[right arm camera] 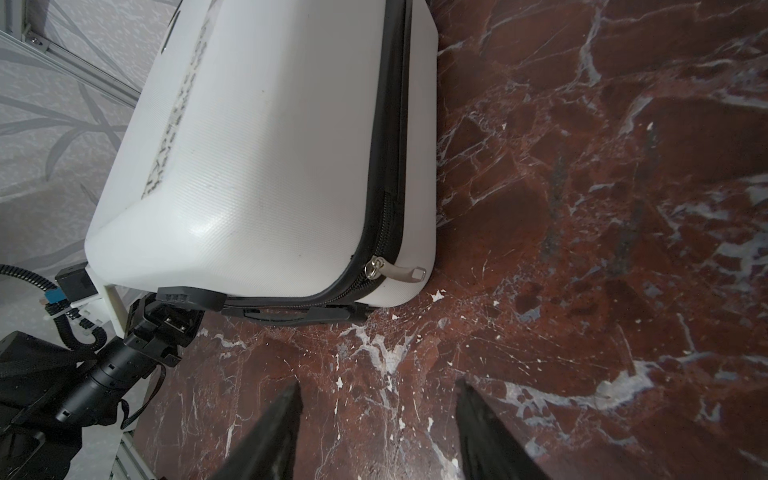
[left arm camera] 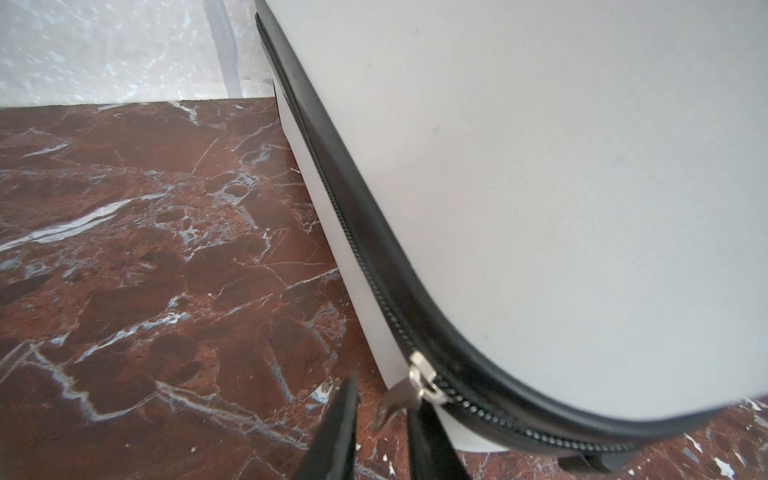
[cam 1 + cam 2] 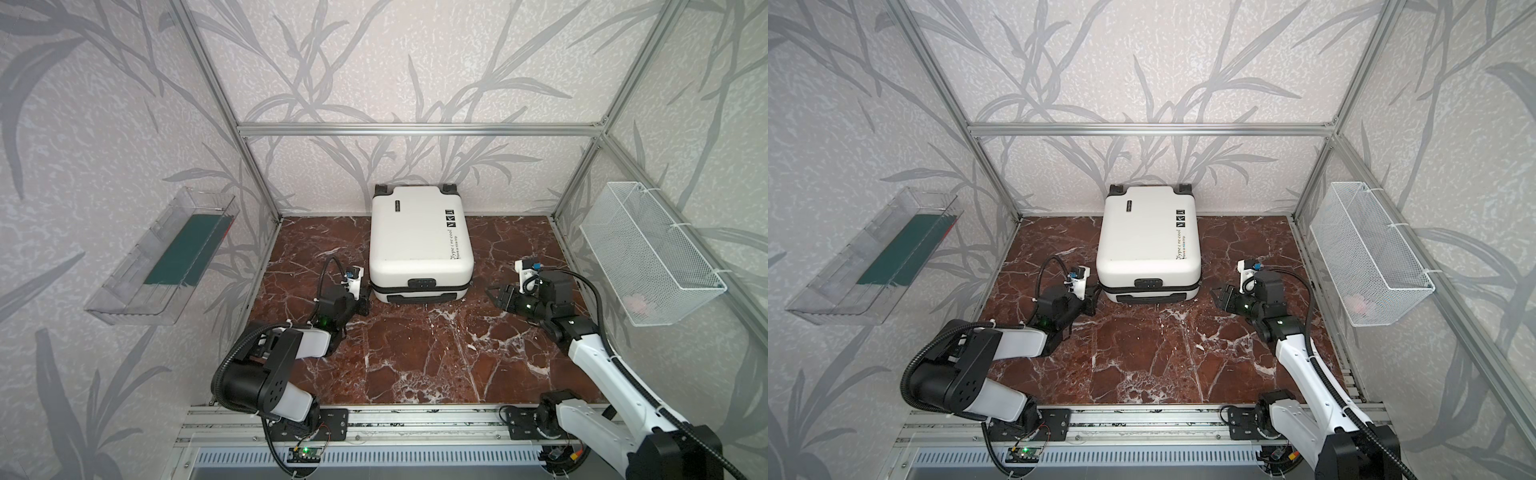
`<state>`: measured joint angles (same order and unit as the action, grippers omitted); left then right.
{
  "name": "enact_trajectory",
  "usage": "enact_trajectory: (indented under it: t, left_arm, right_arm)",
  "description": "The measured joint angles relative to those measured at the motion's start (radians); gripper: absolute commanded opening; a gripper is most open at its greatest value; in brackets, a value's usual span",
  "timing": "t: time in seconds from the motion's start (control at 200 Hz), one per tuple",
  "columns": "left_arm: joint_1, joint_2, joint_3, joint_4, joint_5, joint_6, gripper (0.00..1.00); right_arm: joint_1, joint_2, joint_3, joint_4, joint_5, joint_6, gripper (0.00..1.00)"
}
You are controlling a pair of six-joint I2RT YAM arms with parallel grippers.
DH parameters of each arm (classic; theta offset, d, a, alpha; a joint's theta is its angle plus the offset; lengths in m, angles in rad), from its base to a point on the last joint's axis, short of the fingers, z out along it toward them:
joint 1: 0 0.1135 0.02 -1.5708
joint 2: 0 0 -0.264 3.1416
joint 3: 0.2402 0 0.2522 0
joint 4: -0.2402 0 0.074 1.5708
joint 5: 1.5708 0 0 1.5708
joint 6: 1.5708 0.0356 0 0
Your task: Pack the luggage
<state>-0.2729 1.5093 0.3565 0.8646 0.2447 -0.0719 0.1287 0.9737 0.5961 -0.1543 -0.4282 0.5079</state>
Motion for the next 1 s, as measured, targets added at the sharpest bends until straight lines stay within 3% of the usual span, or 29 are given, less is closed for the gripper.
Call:
enact_trajectory:
  t: [0.215, 0.77, 1.0]
  left_arm:
    - [-0.001, 0.006, 0.000, 0.011, 0.019, -0.007, 0.04]
    - [-0.002, 0.005, -0.053, 0.109, 0.015, -0.108, 0.00]
    - [-0.002, -0.032, -0.060, 0.078, 0.014, -0.127, 0.00]
  right_arm:
    - [-0.003, 0.000, -0.005, 0.004, 0.000, 0.000, 0.60]
    - [-0.012, 0.025, -0.005, 0.025, 0.000, -0.006, 0.59]
    - [-0.019, 0.041, -0.015, 0.076, -0.002, -0.093, 0.60]
